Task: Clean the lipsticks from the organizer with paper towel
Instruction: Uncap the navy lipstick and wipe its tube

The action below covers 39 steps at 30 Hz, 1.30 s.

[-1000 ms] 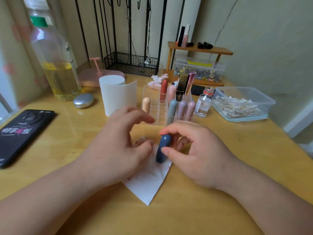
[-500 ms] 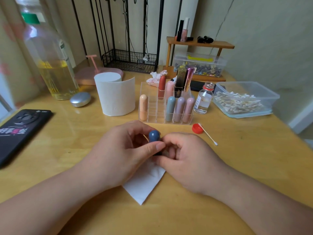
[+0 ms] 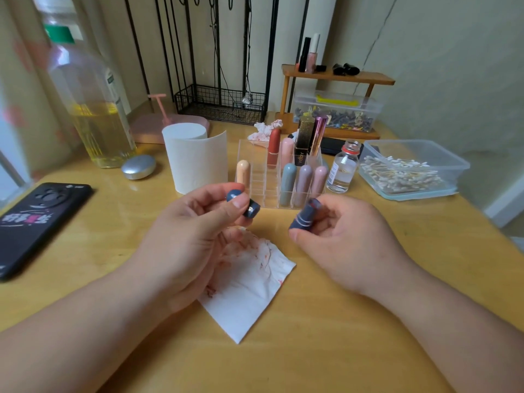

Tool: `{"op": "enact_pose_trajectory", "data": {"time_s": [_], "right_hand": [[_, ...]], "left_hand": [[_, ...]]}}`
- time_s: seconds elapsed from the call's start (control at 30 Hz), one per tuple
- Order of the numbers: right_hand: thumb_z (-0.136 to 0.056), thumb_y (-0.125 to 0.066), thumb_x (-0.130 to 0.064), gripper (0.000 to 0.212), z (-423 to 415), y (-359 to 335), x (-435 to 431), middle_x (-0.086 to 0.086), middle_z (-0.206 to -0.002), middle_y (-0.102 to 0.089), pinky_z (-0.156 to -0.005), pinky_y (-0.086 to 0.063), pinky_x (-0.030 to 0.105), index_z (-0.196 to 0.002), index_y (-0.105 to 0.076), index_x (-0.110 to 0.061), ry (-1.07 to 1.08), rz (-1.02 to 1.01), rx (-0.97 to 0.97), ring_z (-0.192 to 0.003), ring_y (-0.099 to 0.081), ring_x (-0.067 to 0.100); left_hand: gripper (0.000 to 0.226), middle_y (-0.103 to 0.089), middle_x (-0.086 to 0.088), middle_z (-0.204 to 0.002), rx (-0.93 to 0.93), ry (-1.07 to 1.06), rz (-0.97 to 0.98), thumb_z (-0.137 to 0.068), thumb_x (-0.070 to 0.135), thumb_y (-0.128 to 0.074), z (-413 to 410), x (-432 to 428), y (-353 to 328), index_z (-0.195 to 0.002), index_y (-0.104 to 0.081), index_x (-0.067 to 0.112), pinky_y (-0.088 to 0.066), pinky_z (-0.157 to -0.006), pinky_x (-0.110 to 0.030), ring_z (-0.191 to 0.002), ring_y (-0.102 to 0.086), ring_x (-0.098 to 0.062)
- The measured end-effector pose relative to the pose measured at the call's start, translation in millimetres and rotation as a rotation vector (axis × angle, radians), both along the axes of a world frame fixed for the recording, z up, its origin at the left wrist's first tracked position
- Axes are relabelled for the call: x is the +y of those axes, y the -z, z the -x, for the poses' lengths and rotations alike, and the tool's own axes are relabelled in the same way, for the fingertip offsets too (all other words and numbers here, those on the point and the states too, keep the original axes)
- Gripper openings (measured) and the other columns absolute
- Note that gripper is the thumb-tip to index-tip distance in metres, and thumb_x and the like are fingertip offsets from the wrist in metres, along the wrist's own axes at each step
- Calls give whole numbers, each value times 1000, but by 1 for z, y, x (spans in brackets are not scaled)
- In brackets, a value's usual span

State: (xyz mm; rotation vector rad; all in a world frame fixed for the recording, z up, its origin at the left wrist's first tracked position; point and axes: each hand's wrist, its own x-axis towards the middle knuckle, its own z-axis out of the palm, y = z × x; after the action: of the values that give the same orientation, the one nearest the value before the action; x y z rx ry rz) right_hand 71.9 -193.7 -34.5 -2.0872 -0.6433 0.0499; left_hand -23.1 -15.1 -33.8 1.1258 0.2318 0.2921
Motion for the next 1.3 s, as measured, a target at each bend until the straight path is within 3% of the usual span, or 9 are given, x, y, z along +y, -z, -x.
{"op": "enact_pose_trajectory", "data": {"time_s": [0.2, 0.37, 0.6, 0.87, 0.93, 1.03, 1.07, 1.17, 1.3], "right_hand": [[-76, -81, -26, 20, -10, 8, 7, -2, -60, -63, -53, -45, 29, -70, -64, -16, 33, 135, -21, -54, -56, 15], [-80, -78, -27, 38, -12, 16, 20, -8, -46, -44, -50, -37, 31, -59, -48, -18, 5, 163, -25, -44, -36, 10], [-78, -79, -27, 20, -15, 14, 16, -9, -52, -56, -51, -42, 26, -69, -64, -18, 19, 167, 6, -46, -48, 5], [-74, -84, -35, 22, -9, 8, 14, -4, -59, -63, -50, -42, 25, -74, -67, -21, 34, 221, 12, -46, -49, 4], [-69, -86, -44, 31, -6, 4, 9, -5, -58, -62, -50, -41, 24, -74, -66, -21, 63, 254, 25, -47, -49, 5], [-66, -82, -58, 42, 5, 0, 1, -7, -60, -60, -48, -42, 28, -72, -65, -20, 102, 349, 42, -47, -49, 8], [-66, -81, -60, 42, 10, -1, -1, -6, -63, -61, -49, -45, 30, -73, -65, -21, 98, 378, 49, -49, -51, 9], [-68, -79, -60, 40, 29, -4, 0, -6, -68, -65, -55, -55, 34, -77, -64, -25, 31, 414, 103, -54, -59, 8], [-71, -73, -66, 46, 52, -3, 12, -11, -78, -59, -60, -49, 26, -95, -63, -28, -58, 421, 79, -64, -57, 4]], "left_hand": [[37, -71, -19, -97, 86, 70, 206, -81, 8, -63, -3, 1, -1, -118, -66, 0, -52, -60, -21, -69, -61, -15], [30, -67, -12, -83, 128, 132, 311, -89, 15, -58, -3, 2, -1, -115, -67, 4, -50, -62, -20, -67, -55, -14], [15, -65, -10, -80, 80, -6, 245, -85, 18, -63, -5, 7, 1, -96, -68, 9, -48, -56, -19, -61, -52, -12], [11, -62, -10, -83, 74, -42, 239, -86, 20, -64, -5, 9, 4, -90, -69, 11, -49, -56, -20, -60, -53, -11], [11, -62, -11, -82, 60, -125, 98, -85, 21, -67, -4, 10, 5, -90, -69, 11, -45, -52, -21, -59, -52, -12], [7, -69, 1, -70, 93, -294, -487, -90, 27, -70, -4, 14, 5, -90, -71, 19, -43, -51, -20, -58, -58, -9], [8, -70, 5, -68, 112, -309, -578, -90, 29, -71, -5, 16, 5, -90, -71, 21, -43, -53, -20, -58, -59, -6], [9, -72, 8, -65, 176, -269, -575, -90, 28, -70, -7, 17, 6, -91, -69, 19, -44, -61, -26, -54, -60, -3], [11, -71, 7, -64, 172, -262, -541, -89, 29, -71, -6, 16, 10, -91, -69, 18, -47, -66, -34, -52, -59, -6]]}}
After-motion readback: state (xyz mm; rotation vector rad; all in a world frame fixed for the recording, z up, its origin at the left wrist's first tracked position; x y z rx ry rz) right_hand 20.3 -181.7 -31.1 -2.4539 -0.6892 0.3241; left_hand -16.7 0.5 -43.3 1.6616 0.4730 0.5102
